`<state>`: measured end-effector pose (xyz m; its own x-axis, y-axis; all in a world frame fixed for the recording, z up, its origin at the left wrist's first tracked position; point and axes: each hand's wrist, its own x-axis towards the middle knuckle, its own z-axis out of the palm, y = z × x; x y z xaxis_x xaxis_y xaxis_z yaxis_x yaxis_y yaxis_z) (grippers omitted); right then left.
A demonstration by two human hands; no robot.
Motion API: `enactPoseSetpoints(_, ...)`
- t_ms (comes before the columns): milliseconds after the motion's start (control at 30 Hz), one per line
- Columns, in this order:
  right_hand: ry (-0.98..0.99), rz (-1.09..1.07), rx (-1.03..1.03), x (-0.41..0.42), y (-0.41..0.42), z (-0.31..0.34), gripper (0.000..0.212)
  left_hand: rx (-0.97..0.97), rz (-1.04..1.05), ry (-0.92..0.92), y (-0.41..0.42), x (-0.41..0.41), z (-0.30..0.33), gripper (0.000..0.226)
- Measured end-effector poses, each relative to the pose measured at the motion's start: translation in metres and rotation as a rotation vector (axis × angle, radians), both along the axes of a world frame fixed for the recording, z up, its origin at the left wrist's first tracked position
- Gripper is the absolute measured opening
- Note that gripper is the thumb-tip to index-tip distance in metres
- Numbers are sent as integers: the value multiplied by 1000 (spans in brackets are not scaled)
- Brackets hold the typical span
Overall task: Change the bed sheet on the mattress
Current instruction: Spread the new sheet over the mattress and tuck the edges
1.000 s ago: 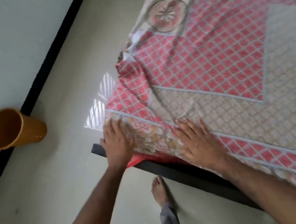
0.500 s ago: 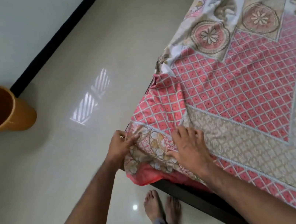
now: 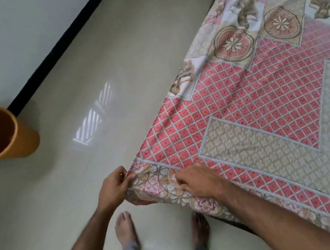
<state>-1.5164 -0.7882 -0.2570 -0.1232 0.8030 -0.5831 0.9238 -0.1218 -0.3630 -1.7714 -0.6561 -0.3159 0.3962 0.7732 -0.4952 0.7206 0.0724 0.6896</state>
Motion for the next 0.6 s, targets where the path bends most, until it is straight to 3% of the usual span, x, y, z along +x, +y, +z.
enactPoseSetpoints(67, -20, -112, 21, -13, 1, -11, 5, -18, -85, 113, 9, 6, -17, 36)
enactPoseSetpoints(233, 61, -324, -189, -48, 2, -27, 39, 14, -279, 402, 23, 14, -26, 41)
enactPoseSetpoints(367, 134, -545, -250, -52, 3, -24, 41, 89, -254, 491, 35, 15, -10, 28)
enactPoseSetpoints(433, 222, -654, -278, -49, -3, -20, 39, 108, -102, 395, 40, 15, -4, 23)
enactPoseSetpoints(500, 338, -729, -334, -47, -13, -19, 38, 31, -40, 154, 43, 23, 8, 17)
enactPoseSetpoints(600, 562, -980, -380, -47, -27, -25, 39, -415, -45, -111, 25, 62, 31, 10)
